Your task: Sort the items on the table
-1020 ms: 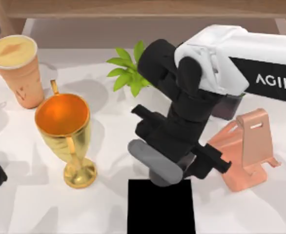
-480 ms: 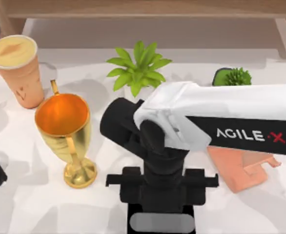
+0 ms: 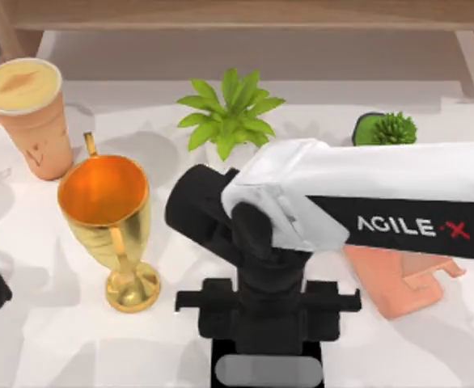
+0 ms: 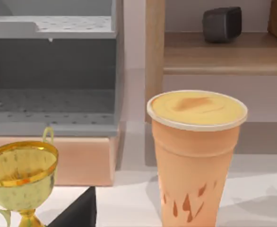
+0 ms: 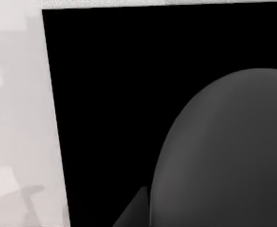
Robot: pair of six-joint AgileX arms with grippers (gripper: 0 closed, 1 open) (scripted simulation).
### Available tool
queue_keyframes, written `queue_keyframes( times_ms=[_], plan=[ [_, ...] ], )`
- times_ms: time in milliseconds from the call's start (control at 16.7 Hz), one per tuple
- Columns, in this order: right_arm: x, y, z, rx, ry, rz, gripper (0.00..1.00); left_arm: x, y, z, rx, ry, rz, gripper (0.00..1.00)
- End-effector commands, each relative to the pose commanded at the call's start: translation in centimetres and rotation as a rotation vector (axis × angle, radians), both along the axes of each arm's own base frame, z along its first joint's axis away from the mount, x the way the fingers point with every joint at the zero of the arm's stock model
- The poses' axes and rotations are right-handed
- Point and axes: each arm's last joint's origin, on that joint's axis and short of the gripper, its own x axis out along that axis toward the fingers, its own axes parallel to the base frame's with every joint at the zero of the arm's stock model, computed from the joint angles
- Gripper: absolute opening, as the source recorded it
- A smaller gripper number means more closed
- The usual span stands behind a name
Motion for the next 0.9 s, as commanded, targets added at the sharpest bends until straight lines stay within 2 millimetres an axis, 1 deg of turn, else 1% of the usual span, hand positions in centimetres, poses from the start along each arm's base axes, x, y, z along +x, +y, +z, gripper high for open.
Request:
queue_keyframes(
  times_ms=[240,420,900],
  plan=[
    [-0.08,0.04,-0.69,-0.001,0.000,0.005,0.00,0.00,0.00,0.00,0.000,0.000,0.000,1.00],
    [-0.08,0.04,-0.70,-0.001,0.000,0.005,0.00,0.00,0.00,0.00,0.000,0.000,0.000,1.00],
    [-0.08,0.04,-0.70,-0.001,0.000,0.005,0.60,0.00,0.00,0.00,0.000,0.000,0.000,1.00]
  ],
)
